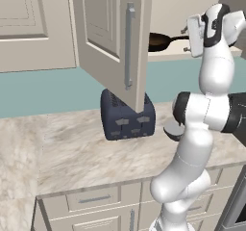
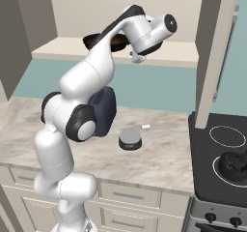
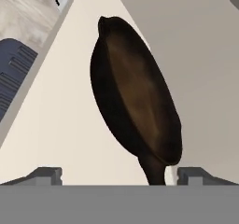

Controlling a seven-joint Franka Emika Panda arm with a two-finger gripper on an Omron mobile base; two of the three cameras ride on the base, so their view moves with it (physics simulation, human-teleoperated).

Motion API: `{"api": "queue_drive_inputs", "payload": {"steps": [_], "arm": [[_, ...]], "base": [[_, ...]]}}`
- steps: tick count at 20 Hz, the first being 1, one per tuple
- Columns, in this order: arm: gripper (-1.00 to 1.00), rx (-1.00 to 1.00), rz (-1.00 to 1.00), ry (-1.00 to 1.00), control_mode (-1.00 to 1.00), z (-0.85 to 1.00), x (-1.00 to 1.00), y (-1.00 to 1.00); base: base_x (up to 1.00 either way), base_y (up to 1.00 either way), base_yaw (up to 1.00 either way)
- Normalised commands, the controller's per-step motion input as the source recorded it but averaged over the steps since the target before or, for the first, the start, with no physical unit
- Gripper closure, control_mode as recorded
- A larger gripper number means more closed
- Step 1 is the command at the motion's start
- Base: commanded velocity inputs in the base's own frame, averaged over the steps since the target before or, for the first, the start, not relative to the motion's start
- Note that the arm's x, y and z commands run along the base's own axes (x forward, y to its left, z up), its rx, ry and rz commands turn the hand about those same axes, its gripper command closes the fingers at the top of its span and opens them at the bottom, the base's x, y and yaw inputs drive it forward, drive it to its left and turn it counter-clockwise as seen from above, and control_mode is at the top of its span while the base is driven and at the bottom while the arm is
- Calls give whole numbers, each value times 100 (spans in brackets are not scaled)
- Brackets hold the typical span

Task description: Pick the pan from the cabinet and place it on the stove. Then turn on the stove burner for the pan.

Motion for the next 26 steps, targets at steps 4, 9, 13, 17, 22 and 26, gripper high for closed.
{"api": "queue_drive_inputs", "payload": {"steps": [4,9,13,17,22,26], "arm": [[-100,-1,0,-2,-100,-6,36,0],[-100,-1,0,-2,-100,-10,35,0],[-100,-2,0,-2,-100,-13,38,0],[-100,-1,0,-2,-100,-14,41,0],[-100,-1,0,-1,-100,-15,40,0],[-100,-3,0,0,-100,-19,42,0]], "base": [[0,0,0],[0,0,0],[0,0,0],[0,0,0],[0,0,0],[0,0,0]]}}
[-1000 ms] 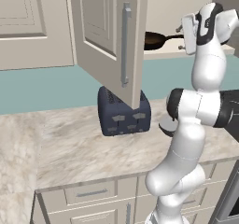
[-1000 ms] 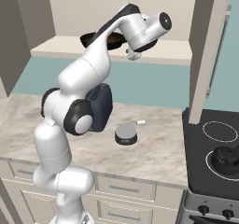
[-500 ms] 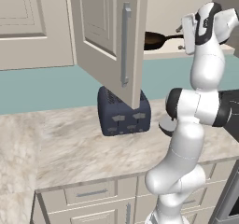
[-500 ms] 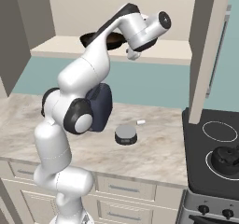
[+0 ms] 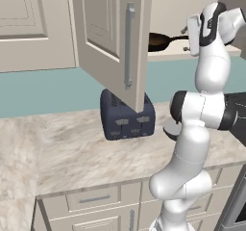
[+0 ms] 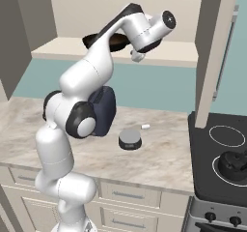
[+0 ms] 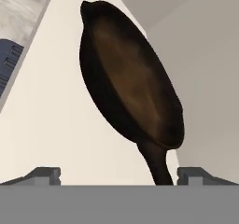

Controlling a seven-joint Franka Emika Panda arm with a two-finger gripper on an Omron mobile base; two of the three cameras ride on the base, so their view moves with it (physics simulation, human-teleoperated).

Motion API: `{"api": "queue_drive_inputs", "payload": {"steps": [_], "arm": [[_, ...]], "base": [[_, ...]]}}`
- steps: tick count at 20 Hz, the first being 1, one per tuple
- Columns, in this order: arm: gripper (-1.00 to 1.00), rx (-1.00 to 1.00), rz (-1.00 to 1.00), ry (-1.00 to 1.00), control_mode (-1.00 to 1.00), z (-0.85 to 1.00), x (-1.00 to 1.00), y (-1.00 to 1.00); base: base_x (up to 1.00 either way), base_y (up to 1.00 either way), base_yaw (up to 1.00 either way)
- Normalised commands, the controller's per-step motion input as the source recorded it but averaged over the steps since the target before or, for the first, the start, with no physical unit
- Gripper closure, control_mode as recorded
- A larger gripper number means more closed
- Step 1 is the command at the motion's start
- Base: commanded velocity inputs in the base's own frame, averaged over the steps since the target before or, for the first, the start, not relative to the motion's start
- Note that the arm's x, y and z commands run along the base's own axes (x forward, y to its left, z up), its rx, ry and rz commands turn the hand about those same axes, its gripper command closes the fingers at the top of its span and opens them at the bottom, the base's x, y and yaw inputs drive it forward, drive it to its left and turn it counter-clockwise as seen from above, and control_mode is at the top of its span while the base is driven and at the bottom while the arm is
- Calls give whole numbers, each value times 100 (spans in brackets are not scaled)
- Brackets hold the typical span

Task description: Pick the pan from the cabinet and place it on the stove. Then turn on the stove burner for the pan.

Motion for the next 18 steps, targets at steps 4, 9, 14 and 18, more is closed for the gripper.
{"api": "queue_drive_inputs", "payload": {"steps": [4,9,14,18], "arm": [[-100,-3,0,0,-100,-21,47,2],[-100,-1,0,0,-100,-15,57,6],[-100,0,0,-3,-100,-9,59,6],[-100,0,0,-6,-100,-10,57,6]], "base": [[0,0,0],[0,0,0],[0,0,0],[0,0,0]]}}
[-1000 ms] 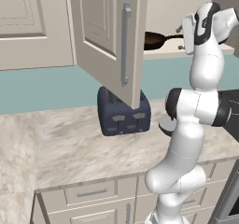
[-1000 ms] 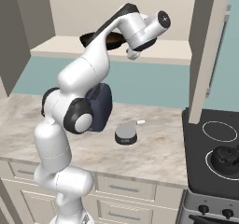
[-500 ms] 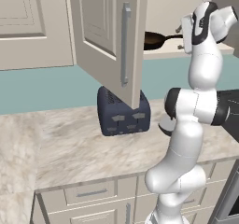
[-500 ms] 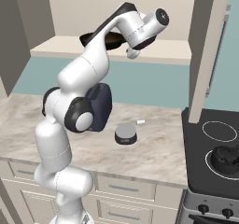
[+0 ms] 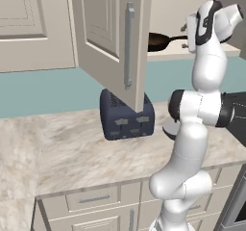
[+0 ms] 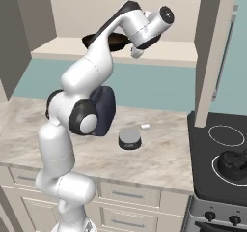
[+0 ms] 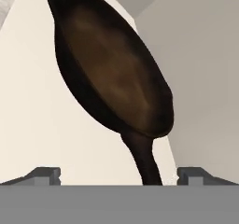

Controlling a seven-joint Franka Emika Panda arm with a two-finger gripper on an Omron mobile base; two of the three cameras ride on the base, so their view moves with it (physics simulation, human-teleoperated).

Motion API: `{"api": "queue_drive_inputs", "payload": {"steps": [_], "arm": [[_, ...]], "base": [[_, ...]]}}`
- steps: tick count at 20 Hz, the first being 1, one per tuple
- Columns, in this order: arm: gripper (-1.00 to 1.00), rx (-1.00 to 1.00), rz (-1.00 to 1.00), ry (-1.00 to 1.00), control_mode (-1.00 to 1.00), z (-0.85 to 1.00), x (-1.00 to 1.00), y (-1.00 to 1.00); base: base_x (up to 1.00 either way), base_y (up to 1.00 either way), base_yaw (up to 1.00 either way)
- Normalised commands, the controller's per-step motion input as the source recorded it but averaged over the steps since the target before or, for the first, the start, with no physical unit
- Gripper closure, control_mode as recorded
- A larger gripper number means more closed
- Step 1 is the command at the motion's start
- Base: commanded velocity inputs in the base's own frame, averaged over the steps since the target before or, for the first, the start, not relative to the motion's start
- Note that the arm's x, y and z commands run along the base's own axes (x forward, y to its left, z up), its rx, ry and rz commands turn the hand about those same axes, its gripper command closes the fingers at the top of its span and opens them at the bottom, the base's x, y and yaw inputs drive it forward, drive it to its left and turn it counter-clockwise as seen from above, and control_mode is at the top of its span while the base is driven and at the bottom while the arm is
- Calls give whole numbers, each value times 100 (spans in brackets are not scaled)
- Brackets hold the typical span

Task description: Pick the pan from the cabinet and place it on the stove. Then turn on the stove burner for the pan.

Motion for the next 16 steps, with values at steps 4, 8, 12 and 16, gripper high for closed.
{"api": "queue_drive_inputs", "payload": {"steps": [4,8,12,16], "arm": [[-100,0,0,-6,-100,-10,58,9],[-100,0,0,-4,-100,-14,59,10],[-100,0,0,-2,-100,-17,53,6],[-100,0,0,0,-100,-18,43,1]], "base": [[0,0,0],[0,0,0],[0,0,0],[0,0,0]]}}
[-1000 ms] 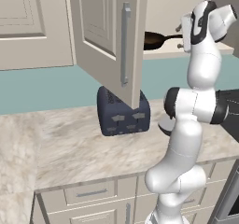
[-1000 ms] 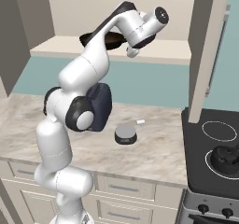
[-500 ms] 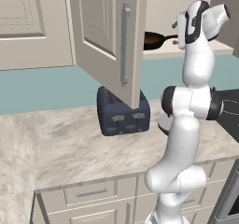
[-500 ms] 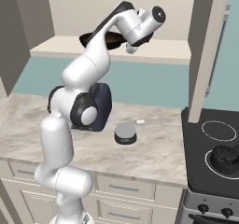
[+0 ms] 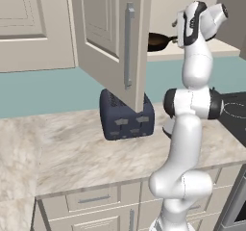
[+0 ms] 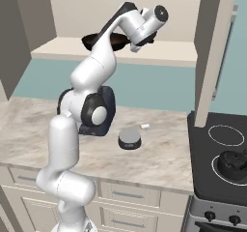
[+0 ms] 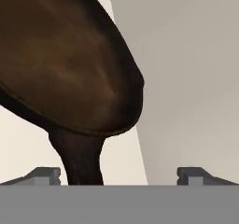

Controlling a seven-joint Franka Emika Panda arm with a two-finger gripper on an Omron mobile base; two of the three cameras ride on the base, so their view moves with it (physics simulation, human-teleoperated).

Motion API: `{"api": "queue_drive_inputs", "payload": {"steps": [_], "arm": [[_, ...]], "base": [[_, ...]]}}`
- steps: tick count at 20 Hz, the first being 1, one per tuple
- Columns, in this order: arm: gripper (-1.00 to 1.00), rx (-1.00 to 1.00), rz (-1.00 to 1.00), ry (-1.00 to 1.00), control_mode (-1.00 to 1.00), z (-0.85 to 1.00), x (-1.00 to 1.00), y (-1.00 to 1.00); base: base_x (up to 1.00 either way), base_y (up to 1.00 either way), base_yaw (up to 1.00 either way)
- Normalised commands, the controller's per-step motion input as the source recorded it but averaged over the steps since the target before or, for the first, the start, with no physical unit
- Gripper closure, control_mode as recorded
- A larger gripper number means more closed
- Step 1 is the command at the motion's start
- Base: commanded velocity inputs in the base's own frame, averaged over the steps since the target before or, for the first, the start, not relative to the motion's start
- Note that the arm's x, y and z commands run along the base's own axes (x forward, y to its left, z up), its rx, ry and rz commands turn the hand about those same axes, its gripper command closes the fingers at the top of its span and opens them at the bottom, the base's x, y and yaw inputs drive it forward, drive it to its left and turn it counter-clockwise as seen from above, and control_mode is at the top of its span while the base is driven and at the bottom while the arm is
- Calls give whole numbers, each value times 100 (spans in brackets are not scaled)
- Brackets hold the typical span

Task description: Pick the pan from the cabinet and place it on the stove. Then turn on the stove burner for the pan.

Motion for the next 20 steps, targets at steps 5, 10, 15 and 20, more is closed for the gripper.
{"api": "queue_drive_inputs", "payload": {"steps": [5,10,15,20], "arm": [[-100,0,0,0,-100,-23,22,0],[-100,0,1,0,-100,-23,10,0],[-100,0,1,3,-100,-27,9,-1],[-100,-1,1,5,-100,-36,12,0]], "base": [[0,0,0],[0,0,0],[0,0,0],[0,0,0]]}}
